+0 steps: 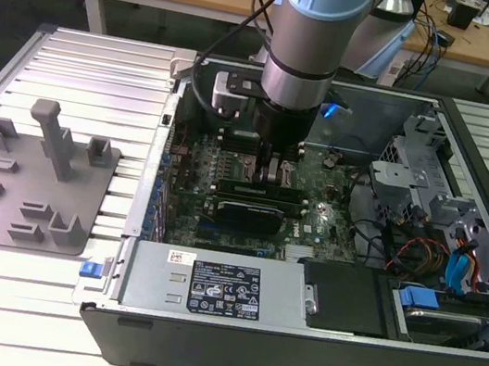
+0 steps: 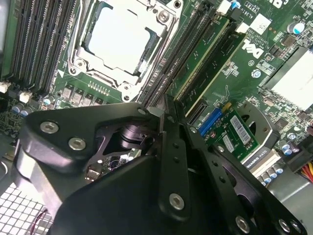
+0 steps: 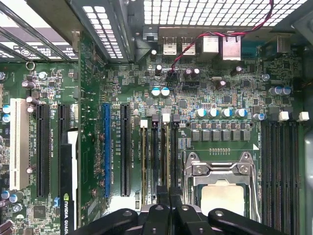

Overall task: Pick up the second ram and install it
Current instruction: 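Insert the second ram into the second slot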

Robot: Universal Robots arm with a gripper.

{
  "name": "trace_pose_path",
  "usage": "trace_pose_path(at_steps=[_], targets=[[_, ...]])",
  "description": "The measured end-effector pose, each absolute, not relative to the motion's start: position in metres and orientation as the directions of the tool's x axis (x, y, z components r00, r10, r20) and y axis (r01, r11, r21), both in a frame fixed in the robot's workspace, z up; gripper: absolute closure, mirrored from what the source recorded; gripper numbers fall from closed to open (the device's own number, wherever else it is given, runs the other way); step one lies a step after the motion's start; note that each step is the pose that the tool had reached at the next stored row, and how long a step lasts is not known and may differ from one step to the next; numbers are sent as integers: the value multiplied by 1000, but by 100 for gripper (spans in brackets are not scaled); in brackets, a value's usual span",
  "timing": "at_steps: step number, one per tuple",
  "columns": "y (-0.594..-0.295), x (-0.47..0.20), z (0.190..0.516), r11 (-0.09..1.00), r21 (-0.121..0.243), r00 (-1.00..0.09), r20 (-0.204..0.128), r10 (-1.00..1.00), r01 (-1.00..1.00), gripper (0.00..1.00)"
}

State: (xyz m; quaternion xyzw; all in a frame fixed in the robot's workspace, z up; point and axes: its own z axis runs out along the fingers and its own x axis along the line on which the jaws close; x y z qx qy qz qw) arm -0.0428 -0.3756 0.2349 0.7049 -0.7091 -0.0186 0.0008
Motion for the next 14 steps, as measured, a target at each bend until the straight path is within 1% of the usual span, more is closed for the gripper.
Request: trace_pose_path(at_steps=[14], targets=[[-376, -43, 239, 7, 27, -7, -25, -1000, -1000, 91]])
